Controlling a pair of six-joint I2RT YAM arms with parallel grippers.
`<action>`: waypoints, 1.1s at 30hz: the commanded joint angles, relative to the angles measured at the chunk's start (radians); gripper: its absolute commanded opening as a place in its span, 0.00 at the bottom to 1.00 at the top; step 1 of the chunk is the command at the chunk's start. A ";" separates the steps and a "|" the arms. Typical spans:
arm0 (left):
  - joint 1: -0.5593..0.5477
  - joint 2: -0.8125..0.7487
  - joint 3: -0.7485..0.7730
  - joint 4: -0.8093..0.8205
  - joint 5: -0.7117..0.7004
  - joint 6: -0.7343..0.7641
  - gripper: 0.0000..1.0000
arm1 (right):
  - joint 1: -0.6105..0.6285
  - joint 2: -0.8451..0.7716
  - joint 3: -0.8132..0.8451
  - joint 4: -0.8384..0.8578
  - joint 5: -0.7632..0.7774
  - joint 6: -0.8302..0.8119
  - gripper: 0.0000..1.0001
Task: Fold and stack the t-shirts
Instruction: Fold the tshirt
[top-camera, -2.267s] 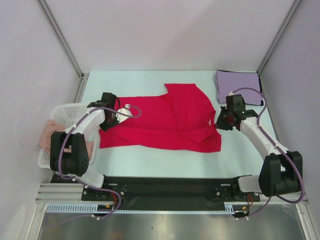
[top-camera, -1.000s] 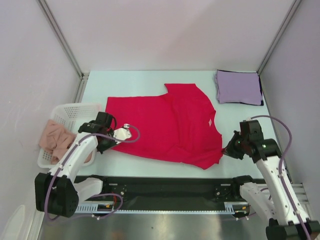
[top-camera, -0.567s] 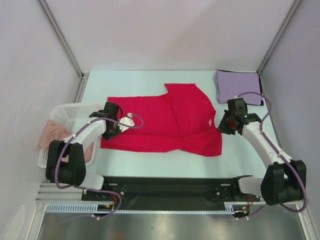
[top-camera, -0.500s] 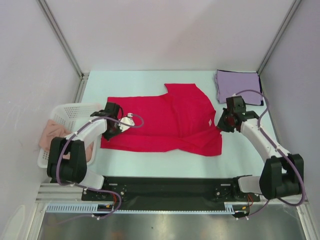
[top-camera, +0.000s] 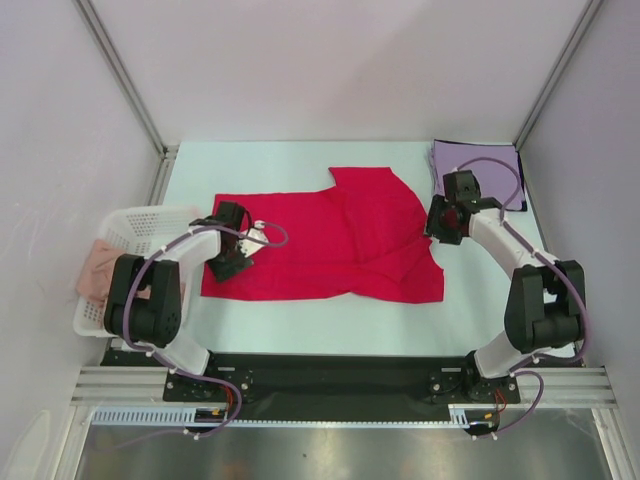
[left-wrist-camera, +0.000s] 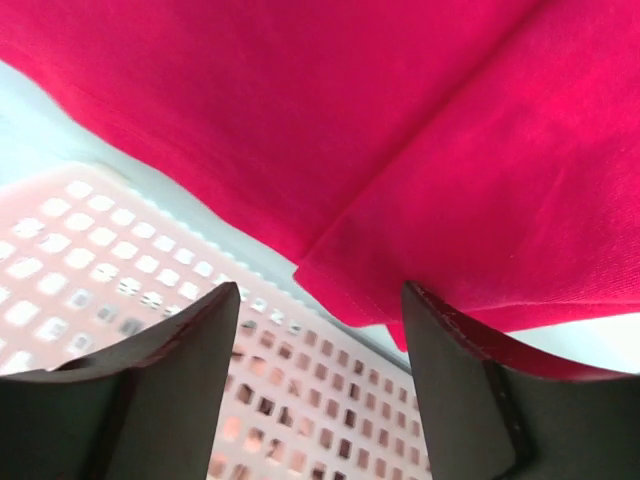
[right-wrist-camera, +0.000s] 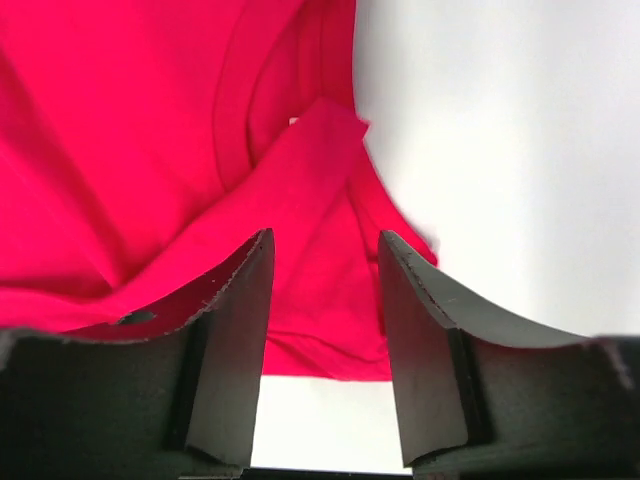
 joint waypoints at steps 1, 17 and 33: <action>0.005 -0.038 0.058 0.003 -0.016 -0.041 0.73 | -0.037 -0.012 0.063 -0.034 0.056 -0.040 0.52; -0.113 -0.288 -0.132 -0.135 0.190 0.098 0.53 | -0.100 -0.429 -0.465 -0.012 -0.197 0.149 0.56; -0.117 -0.210 -0.388 0.255 0.005 0.114 0.33 | -0.176 -0.385 -0.558 0.074 -0.153 0.176 0.05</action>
